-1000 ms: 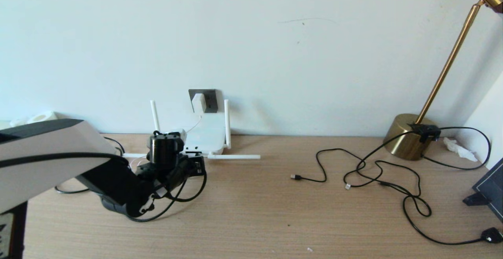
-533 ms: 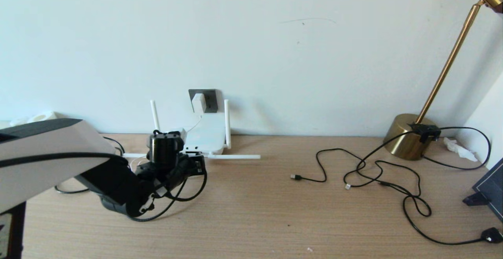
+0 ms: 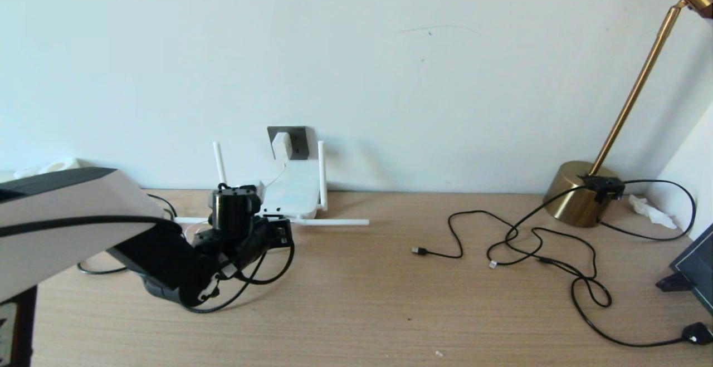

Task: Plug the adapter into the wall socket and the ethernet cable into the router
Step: Plug cable into router interface

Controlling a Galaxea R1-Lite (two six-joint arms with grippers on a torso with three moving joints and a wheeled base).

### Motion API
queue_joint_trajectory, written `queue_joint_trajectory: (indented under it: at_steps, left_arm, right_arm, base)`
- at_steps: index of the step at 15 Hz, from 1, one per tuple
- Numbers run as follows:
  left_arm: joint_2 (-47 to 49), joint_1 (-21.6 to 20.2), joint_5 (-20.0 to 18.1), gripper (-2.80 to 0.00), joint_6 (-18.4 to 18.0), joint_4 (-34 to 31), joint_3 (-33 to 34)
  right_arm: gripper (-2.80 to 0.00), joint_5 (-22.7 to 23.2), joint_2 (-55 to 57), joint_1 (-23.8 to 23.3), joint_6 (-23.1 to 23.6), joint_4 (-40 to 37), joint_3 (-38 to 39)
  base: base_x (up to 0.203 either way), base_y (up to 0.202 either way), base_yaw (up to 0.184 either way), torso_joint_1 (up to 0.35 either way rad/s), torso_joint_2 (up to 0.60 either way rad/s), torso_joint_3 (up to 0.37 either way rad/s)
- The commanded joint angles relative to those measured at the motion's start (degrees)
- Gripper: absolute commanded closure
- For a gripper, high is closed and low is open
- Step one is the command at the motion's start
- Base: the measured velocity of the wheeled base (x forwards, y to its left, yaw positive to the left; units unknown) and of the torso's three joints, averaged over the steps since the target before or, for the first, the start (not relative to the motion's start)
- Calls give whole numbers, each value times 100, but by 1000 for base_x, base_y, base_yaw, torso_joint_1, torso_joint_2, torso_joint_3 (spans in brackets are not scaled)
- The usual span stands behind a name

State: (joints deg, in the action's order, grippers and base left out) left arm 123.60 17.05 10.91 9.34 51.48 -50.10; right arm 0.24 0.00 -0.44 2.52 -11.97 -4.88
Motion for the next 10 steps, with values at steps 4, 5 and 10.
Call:
queue_joint_trajectory:
  at_steps: [4, 5, 10]
  left_arm:
    - [24, 0, 8, 0, 7, 37, -8]
    - [24, 0, 8, 0, 7, 37, -17]
    - [33, -9, 5, 0, 7, 33, -43]
  right_arm:
    - [0, 2, 9, 0, 3, -7, -3]
    - [0, 2, 9, 0, 3, -7, -2]
    - [0, 2, 9, 0, 3, -7, -5]
  base:
    - [0, 0, 0, 0, 0, 0]
    - [0, 0, 0, 0, 0, 0]
    - [0, 0, 0, 0, 0, 0]
